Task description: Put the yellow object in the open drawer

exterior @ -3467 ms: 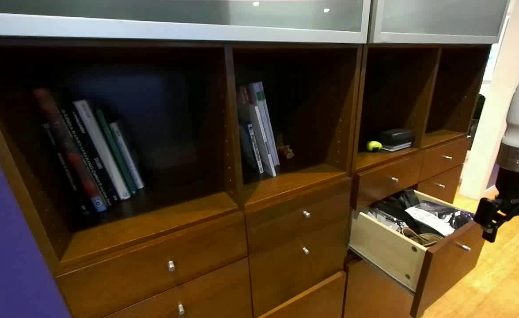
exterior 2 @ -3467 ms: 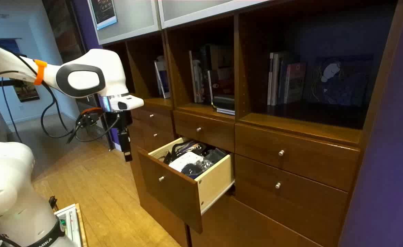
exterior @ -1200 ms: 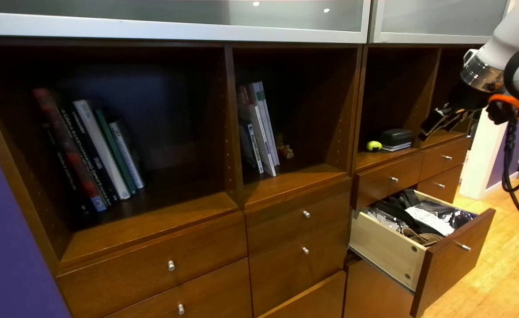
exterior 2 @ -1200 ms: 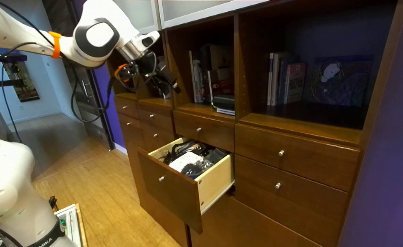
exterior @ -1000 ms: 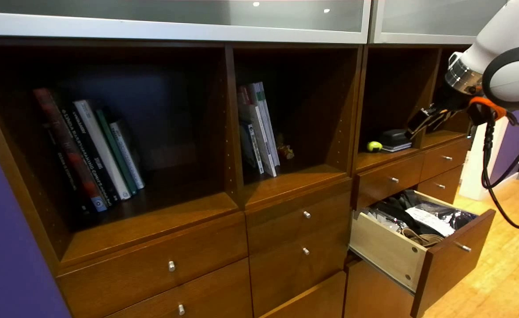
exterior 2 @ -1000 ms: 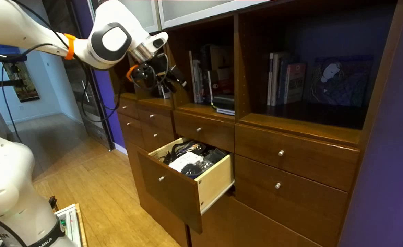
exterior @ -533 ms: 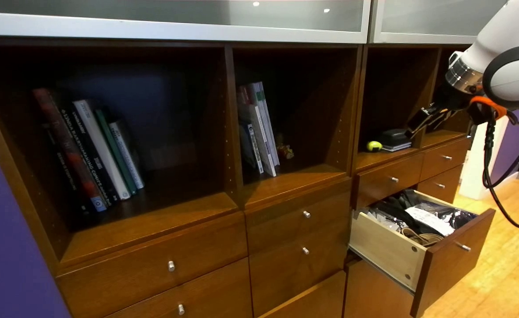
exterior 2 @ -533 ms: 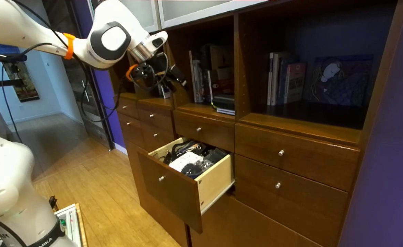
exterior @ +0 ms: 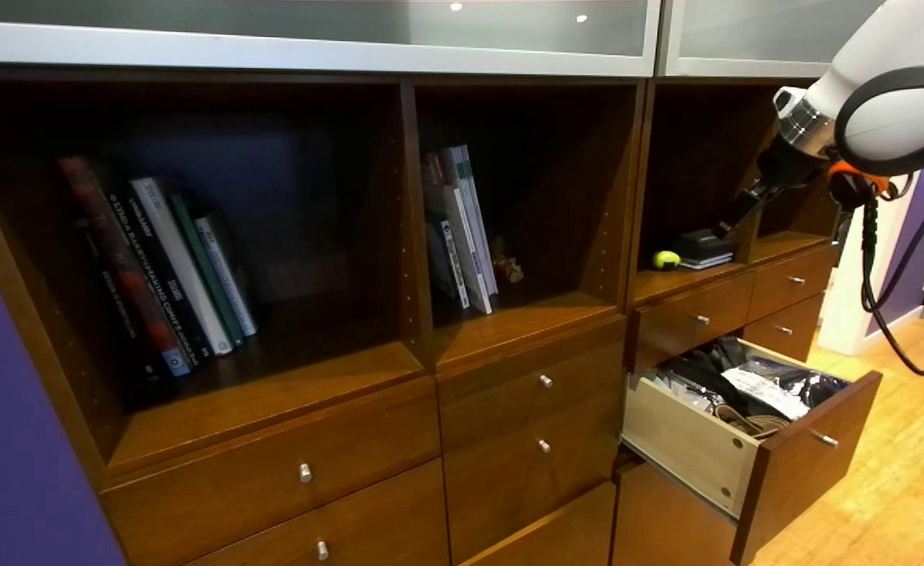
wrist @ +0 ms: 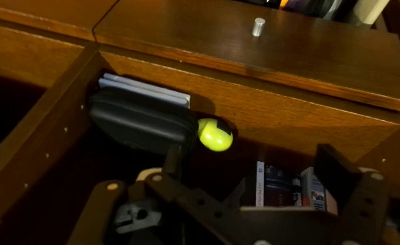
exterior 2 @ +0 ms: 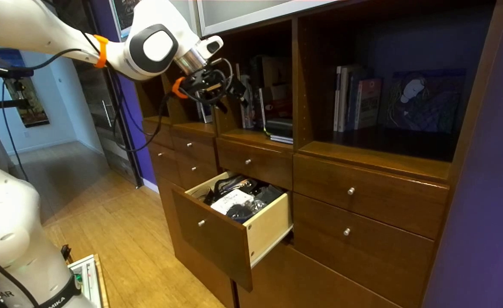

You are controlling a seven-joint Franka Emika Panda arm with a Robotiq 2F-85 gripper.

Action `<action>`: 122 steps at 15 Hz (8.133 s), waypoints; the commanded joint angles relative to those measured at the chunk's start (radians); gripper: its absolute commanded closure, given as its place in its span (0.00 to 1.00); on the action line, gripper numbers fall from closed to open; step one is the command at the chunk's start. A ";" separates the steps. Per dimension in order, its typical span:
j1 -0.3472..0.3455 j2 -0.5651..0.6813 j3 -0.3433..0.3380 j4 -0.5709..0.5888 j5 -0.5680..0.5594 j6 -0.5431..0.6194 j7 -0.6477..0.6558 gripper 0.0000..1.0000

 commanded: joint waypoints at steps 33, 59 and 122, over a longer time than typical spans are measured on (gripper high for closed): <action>-0.024 0.492 -0.009 0.407 0.493 -0.105 -0.919 0.00; -0.045 0.496 0.014 0.438 0.311 -0.184 -0.670 0.32; -0.131 0.473 -0.079 -0.158 -0.003 0.527 0.013 0.82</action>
